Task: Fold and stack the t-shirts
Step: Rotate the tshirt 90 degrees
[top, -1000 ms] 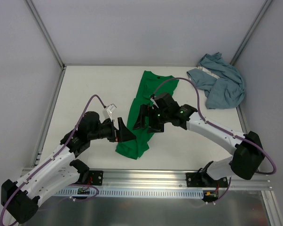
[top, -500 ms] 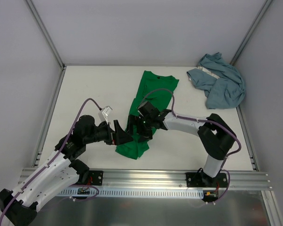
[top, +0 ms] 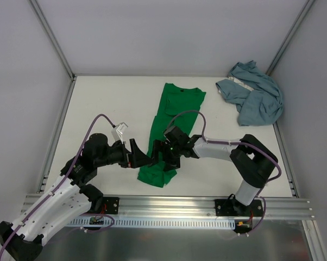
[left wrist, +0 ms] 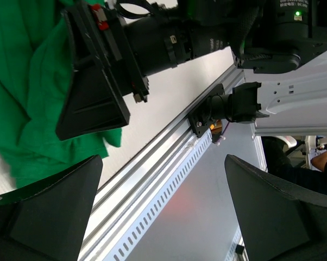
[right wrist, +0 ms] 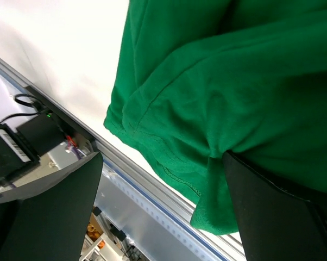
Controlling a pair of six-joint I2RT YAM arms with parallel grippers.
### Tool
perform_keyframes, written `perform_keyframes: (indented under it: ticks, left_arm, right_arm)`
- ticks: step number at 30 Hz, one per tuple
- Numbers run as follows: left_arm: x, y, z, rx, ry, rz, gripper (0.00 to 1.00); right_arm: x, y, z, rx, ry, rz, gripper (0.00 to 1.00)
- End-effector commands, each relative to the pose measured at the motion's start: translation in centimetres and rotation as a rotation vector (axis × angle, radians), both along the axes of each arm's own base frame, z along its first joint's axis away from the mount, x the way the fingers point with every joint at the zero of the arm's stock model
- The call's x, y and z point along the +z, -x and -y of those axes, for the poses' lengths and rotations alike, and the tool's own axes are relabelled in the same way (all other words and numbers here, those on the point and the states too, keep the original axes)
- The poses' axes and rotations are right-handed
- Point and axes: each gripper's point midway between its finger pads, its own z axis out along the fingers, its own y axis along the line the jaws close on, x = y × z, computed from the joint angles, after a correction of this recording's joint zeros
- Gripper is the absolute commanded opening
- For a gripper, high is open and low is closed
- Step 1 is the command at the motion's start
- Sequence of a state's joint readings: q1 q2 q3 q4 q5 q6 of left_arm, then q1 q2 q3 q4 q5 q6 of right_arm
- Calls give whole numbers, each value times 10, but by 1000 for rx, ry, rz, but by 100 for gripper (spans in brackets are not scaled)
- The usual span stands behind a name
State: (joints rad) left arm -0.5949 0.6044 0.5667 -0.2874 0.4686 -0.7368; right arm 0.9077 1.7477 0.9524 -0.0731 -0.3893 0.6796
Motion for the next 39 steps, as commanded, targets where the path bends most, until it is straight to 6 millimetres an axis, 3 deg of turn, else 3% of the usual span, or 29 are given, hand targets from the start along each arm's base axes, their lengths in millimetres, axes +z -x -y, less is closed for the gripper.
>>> perform_keyframes:
  ticks: [1,7,16,22,26,27,29,30,31,35,36,37,39]
  left_arm:
    - [19,-3,0,-1,15,64,99]
    - [19,-3,0,-3,14,61,99]
    - [11,-3,0,0,2,46,99]
    - [8,-3,1,-3,1,42,99]
    - [7,-4,1,-3,-1,39,99]
    - [7,-5,1,0,0,42,99]
    - [5,-5,2,-1,1,34,99]
    - [5,-6,3,-3,6,36,99]
    - [5,-7,4,-2,11,33,99]
    - [5,-8,7,-8,19,30,99]
    - [5,-8,7,-8,20,31,99]
    - [5,-8,6,-6,18,34,99]
    - [4,-7,6,-7,15,33,99]
  right_arm:
    - [-15,11,37,-21,133,18,99]
    - [-13,11,65,-62,187,57,99]
    - [0,10,85,-86,229,101,100]
    - [20,5,96,-99,241,144,99]
    - [46,1,94,-114,200,190,100]
    - [68,-9,87,-120,169,234,100]
    - [81,-17,97,-102,251,284,100]
    - [98,-27,96,-88,293,298,99]
    - [103,-41,101,-101,360,344,99]
    - [116,-81,95,-20,549,378,99]
    - [114,-85,97,-2,597,365,99]
    - [112,-105,85,-7,629,384,99]
    - [106,-120,89,-2,702,364,100]
